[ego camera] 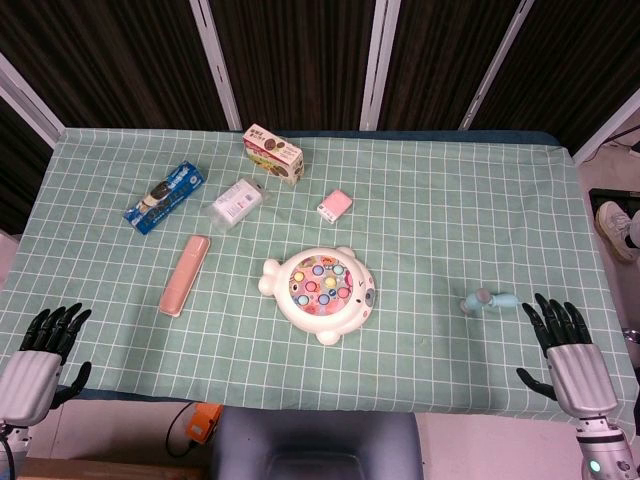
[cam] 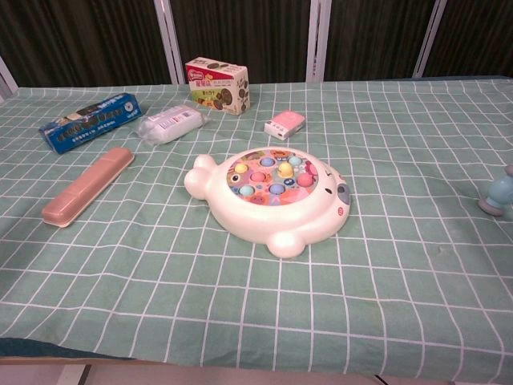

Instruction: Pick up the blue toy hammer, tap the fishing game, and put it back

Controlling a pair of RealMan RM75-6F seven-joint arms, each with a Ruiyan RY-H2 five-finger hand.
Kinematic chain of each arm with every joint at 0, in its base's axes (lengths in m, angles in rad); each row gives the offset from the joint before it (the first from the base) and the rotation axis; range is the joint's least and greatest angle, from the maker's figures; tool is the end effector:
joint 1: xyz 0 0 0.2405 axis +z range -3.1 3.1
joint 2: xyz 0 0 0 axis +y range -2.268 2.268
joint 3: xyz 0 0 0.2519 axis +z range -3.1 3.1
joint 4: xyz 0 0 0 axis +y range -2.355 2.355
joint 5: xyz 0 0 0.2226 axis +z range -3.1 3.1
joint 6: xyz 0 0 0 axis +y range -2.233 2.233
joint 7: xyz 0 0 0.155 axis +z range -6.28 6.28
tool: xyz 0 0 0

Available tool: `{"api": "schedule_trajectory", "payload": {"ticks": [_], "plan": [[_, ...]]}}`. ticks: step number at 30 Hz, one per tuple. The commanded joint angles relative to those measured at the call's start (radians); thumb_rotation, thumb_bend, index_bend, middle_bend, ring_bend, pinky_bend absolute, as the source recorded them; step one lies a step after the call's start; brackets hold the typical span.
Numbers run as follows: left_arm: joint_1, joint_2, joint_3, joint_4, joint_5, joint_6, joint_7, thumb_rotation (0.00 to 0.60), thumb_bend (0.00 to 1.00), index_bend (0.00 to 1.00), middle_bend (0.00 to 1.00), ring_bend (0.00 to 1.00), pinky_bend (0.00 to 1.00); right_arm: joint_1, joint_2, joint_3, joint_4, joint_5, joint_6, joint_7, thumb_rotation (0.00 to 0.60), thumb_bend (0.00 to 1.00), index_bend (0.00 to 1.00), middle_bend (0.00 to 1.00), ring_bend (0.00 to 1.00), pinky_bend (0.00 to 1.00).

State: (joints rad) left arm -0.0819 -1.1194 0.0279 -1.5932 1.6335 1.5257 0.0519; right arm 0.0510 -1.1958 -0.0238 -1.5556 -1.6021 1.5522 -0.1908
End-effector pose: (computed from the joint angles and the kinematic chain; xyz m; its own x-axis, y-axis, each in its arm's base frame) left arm -0.3020 0.1734 0.1338 0.4681 0.0313 0.8831 0.8771 -0.1379 -0.4600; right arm -0.3090 -0.1655 0.1190 0.5501 -0.0076 0.8350 -0.8326 -0.0817 0.5478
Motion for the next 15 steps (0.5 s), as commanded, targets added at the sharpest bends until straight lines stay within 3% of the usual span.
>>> {"api": "schedule_trajectory", "payload": {"ticks": [1, 8, 15], "plan": [[-0.002, -0.001, 0.0, 0.0, 0.002, -0.001, -0.001, 0.6, 0.42, 0.0, 0.03, 0.01, 0.04, 0.011, -0.009, 0.009, 0.02, 0.001, -0.015, 0.009, 0.6, 0.32, 0.0, 0.0, 0.0, 0.0], [-0.011, -0.001, 0.002, -0.001, 0.005, -0.018, -0.009, 0.6, 0.42, 0.0, 0.04, 0.01, 0.04, 0.108, -0.043, 0.077, 0.139, 0.09, -0.178, 0.158, 0.6, 0.32, 0.08, 0.0, 0.0, 0.0], [-0.023, -0.007, -0.011, 0.003, -0.024, -0.043, -0.003, 0.6, 0.42, 0.0, 0.04, 0.01, 0.04, 0.247, -0.08, 0.12, 0.347, 0.117, -0.375, 0.327, 0.6, 0.32, 0.35, 0.11, 0.0, 0.04]]}}
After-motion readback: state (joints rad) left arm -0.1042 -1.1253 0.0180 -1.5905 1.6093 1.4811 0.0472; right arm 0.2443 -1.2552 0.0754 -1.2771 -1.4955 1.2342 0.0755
